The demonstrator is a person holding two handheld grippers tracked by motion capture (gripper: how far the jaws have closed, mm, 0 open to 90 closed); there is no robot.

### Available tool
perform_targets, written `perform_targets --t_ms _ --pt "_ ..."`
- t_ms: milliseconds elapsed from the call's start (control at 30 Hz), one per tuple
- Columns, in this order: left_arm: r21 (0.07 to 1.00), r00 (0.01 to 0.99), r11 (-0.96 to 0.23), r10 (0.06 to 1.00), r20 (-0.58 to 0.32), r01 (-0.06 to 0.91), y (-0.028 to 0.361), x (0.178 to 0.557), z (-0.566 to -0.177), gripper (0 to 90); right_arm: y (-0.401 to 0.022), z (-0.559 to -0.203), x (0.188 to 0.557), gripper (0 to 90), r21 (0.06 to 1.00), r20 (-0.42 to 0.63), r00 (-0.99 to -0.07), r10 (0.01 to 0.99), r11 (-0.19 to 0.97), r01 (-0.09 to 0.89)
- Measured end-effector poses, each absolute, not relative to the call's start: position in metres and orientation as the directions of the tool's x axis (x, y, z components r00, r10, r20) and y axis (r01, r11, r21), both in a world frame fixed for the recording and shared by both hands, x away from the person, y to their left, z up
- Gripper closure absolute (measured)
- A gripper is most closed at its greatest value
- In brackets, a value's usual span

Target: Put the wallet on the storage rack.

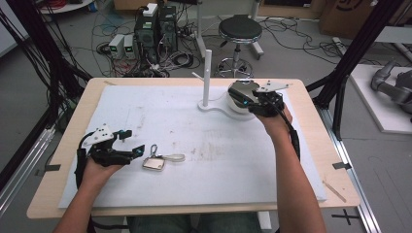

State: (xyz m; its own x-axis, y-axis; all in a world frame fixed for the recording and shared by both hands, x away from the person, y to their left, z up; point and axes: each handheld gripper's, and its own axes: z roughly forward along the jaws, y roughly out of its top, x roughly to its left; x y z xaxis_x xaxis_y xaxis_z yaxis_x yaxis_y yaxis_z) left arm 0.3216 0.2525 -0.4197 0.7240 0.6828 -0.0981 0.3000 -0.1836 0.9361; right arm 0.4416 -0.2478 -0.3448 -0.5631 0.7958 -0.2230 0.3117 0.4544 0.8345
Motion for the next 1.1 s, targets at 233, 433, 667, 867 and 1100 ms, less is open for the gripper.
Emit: perform_targets --t_ms 233,433,667,867,1100 --pt "0.938 0.726 -0.188 0.683 -0.088 0.29 0.252 0.321 -0.417 16.0 -0.249 -0.331 0.415 37.1 0.851 -0.212 -0.582 0.785 0.441 0.284" --pt "0.943 0.733 -0.191 0.675 -0.076 0.273 0.249 0.32 -0.412 16.0 -0.257 -0.332 0.391 33.7 0.878 -0.188 -0.594 0.782 0.405 0.255" --pt "0.943 0.745 -0.2 0.663 -0.071 0.267 0.246 0.32 -0.412 16.0 -0.274 -0.35 0.353 31.6 0.9 -0.145 -0.6 0.787 0.357 0.251" --pt "0.944 0.757 -0.206 0.65 -0.066 0.259 0.245 0.319 -0.412 16.0 -0.283 -0.377 0.327 30.1 0.92 -0.101 -0.599 0.795 0.304 0.249" --pt "0.944 0.756 -0.205 0.652 -0.064 0.257 0.246 0.322 -0.413 16.0 -0.274 -0.384 0.324 25.6 0.906 -0.116 -0.625 0.772 0.34 0.253"
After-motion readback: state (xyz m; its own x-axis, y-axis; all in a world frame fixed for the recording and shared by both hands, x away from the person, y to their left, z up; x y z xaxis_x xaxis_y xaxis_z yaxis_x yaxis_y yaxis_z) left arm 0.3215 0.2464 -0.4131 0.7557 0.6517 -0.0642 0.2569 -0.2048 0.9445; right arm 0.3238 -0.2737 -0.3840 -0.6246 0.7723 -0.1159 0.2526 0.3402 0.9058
